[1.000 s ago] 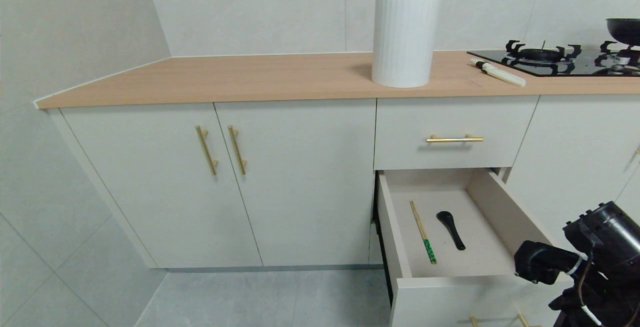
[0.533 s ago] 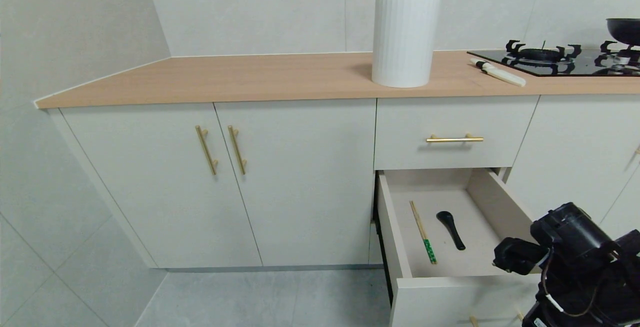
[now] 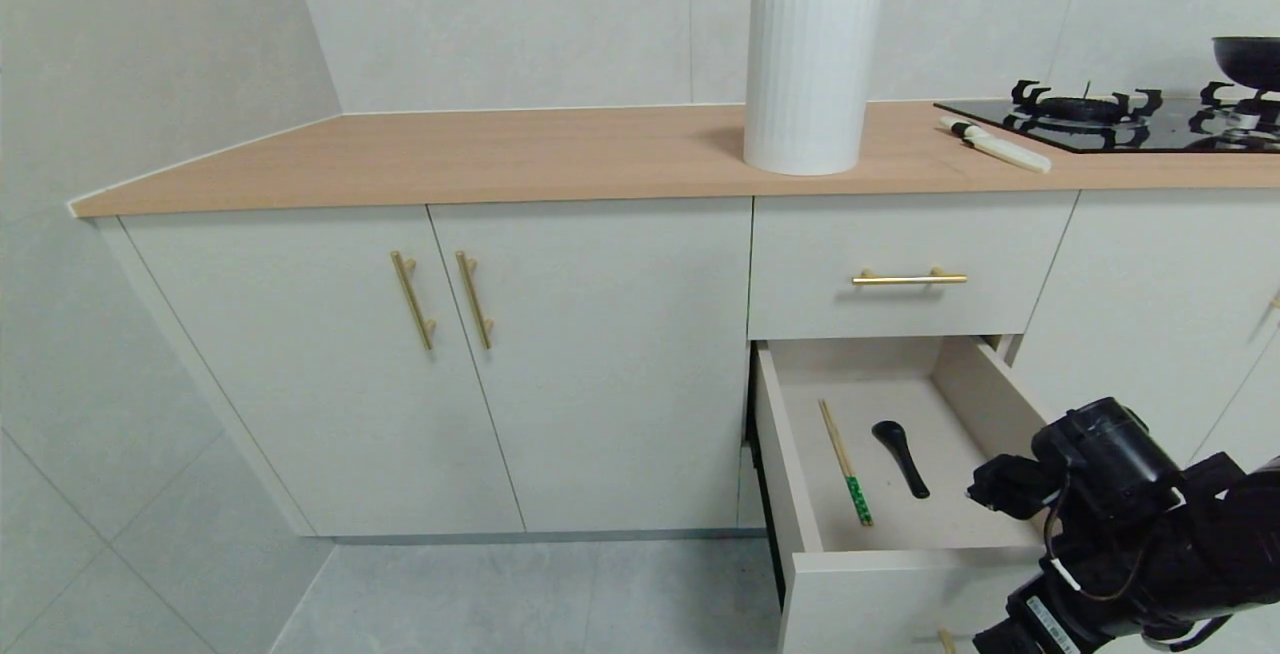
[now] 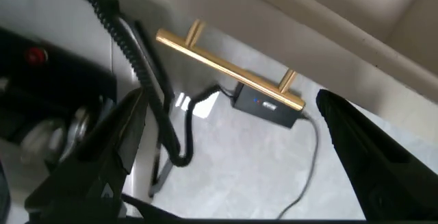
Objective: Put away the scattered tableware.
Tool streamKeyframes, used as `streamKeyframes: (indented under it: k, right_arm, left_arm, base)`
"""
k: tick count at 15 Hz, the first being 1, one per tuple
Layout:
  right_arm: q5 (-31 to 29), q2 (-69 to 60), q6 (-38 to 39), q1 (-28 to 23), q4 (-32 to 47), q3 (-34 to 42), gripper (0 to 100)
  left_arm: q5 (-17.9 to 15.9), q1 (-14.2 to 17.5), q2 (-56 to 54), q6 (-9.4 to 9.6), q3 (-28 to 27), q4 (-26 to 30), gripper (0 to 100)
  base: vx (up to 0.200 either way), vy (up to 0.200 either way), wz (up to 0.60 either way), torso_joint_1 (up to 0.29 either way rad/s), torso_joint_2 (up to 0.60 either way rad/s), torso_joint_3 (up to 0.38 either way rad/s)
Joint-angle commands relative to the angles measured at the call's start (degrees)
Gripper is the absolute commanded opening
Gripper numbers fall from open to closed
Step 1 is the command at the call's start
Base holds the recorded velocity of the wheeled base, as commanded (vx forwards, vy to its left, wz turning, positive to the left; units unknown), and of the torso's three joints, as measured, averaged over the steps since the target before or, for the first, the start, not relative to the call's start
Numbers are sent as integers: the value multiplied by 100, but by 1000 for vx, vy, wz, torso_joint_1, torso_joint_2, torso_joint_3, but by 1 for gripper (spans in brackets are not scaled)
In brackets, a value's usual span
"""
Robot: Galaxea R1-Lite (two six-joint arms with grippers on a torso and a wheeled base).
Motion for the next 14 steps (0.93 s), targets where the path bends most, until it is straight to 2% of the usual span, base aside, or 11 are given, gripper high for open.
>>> streamKeyframes:
  k: [1, 5, 10, 14]
  right_arm:
    - [-4, 73, 25, -3, -97, -8, 100]
    - [-12, 275, 552, -3, -730, -43, 100]
    - [-294, 776, 1062, -3, -1934, -8, 100]
    - [-311, 970, 1431, -3, -2470, -43, 100]
  left_arm:
    - [5, 10, 2, 0, 0, 2, 100]
    - [-3, 1, 2, -9, 0, 2, 100]
    - [-3, 1, 2, 0, 0, 2, 100]
    - [5, 1, 2, -9, 0, -7, 100]
  base:
    - [0, 0, 0, 0, 0, 0]
    - [0, 0, 0, 0, 0, 0]
    - [0, 0, 0, 0, 0, 0]
    - [0, 0, 0, 0, 0, 0]
